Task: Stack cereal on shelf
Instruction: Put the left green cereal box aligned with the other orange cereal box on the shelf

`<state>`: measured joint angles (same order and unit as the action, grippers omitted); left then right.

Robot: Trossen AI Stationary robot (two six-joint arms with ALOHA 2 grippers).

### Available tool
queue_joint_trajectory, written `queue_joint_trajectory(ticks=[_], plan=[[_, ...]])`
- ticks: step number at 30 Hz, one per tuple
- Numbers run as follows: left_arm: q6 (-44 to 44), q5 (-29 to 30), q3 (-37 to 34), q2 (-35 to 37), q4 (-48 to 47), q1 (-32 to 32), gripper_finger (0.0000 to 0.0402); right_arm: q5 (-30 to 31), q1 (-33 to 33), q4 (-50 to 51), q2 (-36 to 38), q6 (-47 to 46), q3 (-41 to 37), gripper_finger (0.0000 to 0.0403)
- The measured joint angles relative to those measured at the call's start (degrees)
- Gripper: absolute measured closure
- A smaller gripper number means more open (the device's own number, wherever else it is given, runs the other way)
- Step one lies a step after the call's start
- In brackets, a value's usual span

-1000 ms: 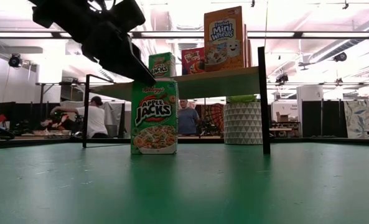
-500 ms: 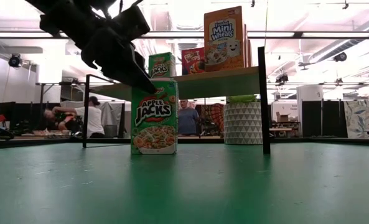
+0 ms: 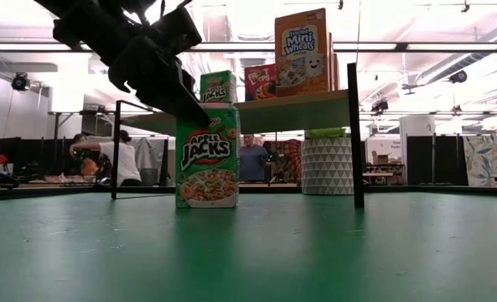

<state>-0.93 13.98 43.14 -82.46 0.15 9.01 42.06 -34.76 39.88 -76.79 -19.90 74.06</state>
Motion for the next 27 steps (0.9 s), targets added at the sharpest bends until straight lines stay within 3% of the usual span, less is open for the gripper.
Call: queue_joint_trajectory(ticks=[6,11,20,27], plan=[[0.02,-0.66,1.88,0.00,-2.00,0.77,0.0247,0.00,0.00,0.02,0.00,-0.02,-0.05,0.0394],[-2.88,-4.55,6.85,0.88,-9.85,2.17,0.0247,0.00,0.00,0.02,0.00,0.00,-0.09,0.0394],[-14.59,-5.48,16.16,7.38,-27.05,2.47,0.0247,-0.02,0.00,0.06,-0.02,-0.04,-0.53,0.0394],[-25.33,-7.69,19.94,15.67,-33.67,1.01,0.0247,-0.02,0.01,-0.01,-0.02,-0.04,-0.82,0.0394]])
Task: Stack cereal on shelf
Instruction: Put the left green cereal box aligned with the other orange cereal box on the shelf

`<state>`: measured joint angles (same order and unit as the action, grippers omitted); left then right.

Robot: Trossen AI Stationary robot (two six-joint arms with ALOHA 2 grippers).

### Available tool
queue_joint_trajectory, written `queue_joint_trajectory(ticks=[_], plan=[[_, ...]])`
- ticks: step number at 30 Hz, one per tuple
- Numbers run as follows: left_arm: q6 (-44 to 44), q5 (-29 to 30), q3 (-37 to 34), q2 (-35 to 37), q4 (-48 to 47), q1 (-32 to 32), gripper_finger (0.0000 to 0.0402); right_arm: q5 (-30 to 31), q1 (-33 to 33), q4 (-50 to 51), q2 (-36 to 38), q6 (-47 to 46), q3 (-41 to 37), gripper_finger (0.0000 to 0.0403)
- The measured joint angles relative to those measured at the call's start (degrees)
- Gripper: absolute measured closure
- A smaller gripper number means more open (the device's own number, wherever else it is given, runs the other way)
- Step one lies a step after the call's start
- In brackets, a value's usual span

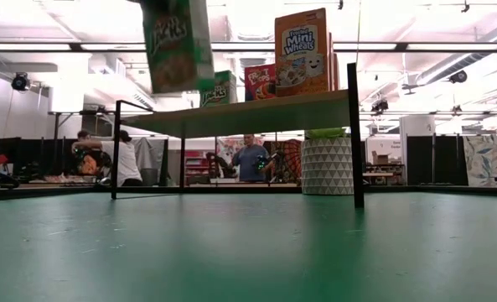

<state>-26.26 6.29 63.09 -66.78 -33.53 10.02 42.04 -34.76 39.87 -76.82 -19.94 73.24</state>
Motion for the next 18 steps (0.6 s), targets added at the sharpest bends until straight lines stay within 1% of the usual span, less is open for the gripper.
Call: queue_joint_trajectory(ticks=[4,8,14,18], plan=[[-4.22,0.00,1.13,4.01,-0.57,-3.36,0.0247,0.00,0.00,-0.16,0.00,0.00,-0.03,0.0394],[-7.07,-0.42,1.19,6.48,-0.91,-8.99,0.0247,0.00,0.02,-0.37,0.00,0.02,-0.08,0.0394],[-8.84,-6.90,1.16,6.39,0.98,-20.79,0.0247,0.00,0.01,-0.41,0.00,0.02,-0.08,0.0394],[-10.13,-13.65,1.12,4.70,1.01,-29.05,0.0247,0.00,0.02,-0.75,0.00,0.02,-0.08,0.0394]])
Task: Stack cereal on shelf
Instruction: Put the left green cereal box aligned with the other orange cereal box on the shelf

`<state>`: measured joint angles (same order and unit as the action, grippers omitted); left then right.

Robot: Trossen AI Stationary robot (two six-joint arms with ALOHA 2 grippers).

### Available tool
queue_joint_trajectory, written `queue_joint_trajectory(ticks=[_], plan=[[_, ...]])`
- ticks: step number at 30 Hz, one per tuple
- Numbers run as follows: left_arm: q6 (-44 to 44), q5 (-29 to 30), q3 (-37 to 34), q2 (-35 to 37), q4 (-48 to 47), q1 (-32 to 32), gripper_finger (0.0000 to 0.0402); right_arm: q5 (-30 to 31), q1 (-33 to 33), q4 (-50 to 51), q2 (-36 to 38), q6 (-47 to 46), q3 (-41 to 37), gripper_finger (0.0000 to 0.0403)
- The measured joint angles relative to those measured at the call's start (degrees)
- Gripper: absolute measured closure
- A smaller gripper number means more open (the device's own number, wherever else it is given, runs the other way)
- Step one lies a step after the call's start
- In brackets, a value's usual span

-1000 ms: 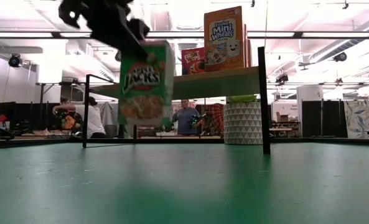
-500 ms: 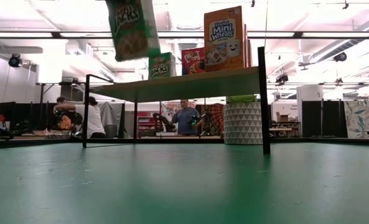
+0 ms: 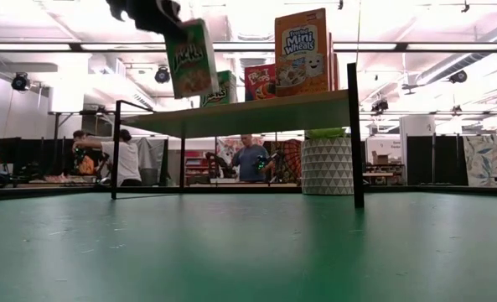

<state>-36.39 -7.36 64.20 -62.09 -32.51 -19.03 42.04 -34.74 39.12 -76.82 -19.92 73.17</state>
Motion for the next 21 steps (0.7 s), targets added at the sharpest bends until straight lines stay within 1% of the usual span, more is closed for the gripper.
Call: queue_joint_trajectory(ticks=[4,8,12,21], plan=[[0.78,-6.14,-0.02,-2.01,0.85,-6.73,0.0247,0.00,0.00,-0.55,0.00,0.29,0.00,0.0394],[2.63,-7.26,-0.04,-4.13,2.64,-10.34,0.0247,0.00,0.00,-0.50,0.00,0.42,0.00,0.0394],[2.86,-7.32,-0.04,-6.15,2.83,-11.67,0.0247,0.00,0.00,-0.49,0.00,0.42,0.00,0.0394],[3.47,-7.54,-0.04,-7.74,3.39,-11.62,0.0247,-0.02,0.00,-0.47,0.00,0.44,0.00,0.0394]])
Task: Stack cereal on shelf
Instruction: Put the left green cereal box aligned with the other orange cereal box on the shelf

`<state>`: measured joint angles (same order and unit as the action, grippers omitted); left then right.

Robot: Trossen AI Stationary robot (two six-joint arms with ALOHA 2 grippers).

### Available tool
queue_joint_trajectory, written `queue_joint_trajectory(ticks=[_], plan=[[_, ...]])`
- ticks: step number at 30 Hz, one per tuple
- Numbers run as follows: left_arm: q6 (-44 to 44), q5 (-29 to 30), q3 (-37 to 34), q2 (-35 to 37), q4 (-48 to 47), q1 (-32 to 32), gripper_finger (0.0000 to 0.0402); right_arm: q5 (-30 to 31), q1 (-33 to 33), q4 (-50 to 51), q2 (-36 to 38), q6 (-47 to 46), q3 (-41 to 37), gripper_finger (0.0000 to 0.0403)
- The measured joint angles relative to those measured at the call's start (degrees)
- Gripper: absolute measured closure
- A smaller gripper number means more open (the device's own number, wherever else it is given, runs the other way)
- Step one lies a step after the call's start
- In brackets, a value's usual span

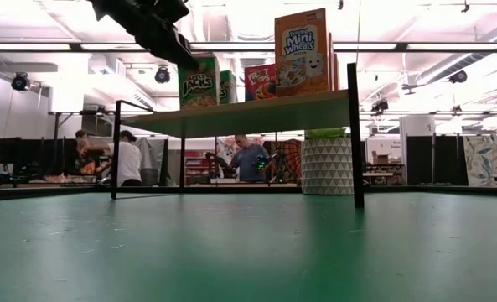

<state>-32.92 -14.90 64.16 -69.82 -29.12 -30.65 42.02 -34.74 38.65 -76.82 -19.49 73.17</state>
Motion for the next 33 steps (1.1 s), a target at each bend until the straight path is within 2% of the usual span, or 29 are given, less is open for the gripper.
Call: queue_joint_trajectory(ticks=[9,22,33], plan=[[0.46,0.22,0.00,0.00,-0.06,0.00,0.0243,0.00,0.00,0.00,0.00,0.00,0.00,0.0394],[0.48,1.03,0.27,0.00,-0.76,0.00,0.0187,-0.02,-0.01,-0.01,0.00,0.00,0.00,0.0394],[2.82,1.05,9.59,0.24,-9.28,1.77,0.0184,-0.42,0.00,-0.11,0.02,0.00,0.13,0.0394]])
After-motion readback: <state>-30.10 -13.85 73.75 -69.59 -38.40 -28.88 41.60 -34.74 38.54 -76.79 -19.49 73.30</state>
